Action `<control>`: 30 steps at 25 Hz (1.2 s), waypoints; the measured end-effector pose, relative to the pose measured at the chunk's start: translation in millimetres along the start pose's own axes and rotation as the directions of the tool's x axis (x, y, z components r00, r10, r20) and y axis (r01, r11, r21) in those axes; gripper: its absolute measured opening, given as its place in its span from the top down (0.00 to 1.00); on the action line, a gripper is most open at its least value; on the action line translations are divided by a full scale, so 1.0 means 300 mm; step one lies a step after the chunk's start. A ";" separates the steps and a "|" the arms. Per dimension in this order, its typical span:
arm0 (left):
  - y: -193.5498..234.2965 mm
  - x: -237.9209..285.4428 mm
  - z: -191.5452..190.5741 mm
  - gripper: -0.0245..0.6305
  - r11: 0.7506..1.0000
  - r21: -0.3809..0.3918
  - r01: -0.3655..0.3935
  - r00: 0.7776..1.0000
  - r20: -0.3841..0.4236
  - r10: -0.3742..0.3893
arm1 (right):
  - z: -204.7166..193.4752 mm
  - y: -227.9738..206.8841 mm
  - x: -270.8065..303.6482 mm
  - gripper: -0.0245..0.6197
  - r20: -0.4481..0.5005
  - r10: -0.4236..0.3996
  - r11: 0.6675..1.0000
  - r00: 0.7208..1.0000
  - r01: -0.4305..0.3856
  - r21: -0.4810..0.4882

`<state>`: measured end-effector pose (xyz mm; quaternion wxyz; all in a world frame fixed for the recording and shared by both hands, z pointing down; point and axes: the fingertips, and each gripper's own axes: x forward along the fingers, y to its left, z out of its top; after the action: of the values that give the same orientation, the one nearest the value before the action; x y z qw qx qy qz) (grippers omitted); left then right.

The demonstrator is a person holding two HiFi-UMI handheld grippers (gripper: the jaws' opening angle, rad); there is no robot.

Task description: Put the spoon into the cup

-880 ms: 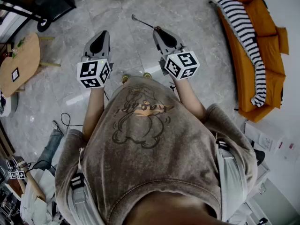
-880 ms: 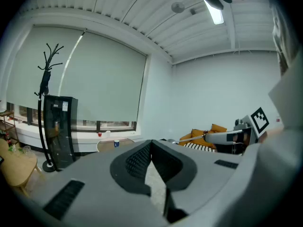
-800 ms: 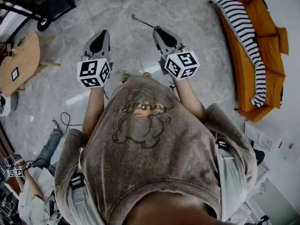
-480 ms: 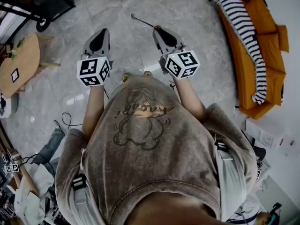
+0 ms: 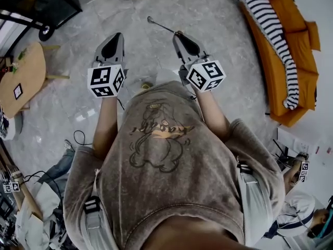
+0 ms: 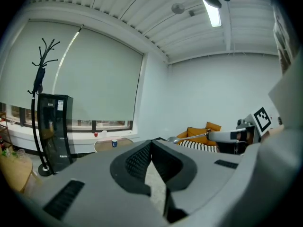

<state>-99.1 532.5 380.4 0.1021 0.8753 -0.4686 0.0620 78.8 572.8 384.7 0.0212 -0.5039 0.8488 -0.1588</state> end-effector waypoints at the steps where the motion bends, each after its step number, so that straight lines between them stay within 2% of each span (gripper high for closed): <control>1: 0.009 -0.006 -0.003 0.93 1.000 0.002 0.007 1.000 -0.001 -0.007 | -0.006 0.009 0.002 0.87 0.004 -0.008 1.000 1.000 0.008 0.003; 5: 0.036 -0.024 -0.021 0.93 1.000 0.001 0.023 1.000 -0.008 -0.023 | -0.021 0.040 0.009 0.87 0.011 -0.024 1.000 1.000 0.024 0.012; 13: 0.119 0.052 -0.026 0.93 1.000 -0.012 0.024 1.000 -0.016 -0.025 | -0.009 0.000 0.124 0.87 0.013 -0.037 0.999 0.999 0.036 0.015; 19: 0.160 0.158 -0.006 0.93 1.000 -0.007 0.016 1.000 -0.014 -0.016 | 0.023 -0.075 0.228 0.87 0.022 -0.023 1.000 0.999 0.023 0.016; 30: 0.218 0.284 -0.022 0.93 0.999 -0.012 0.032 0.999 -0.026 -0.033 | 0.005 -0.157 0.339 0.87 0.007 -0.037 0.999 0.999 0.037 0.029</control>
<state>-106.4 430.0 412.0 0.1142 0.8813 -0.4533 0.0690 69.2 464.1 409.8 0.0286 -0.5196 0.8369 -0.1694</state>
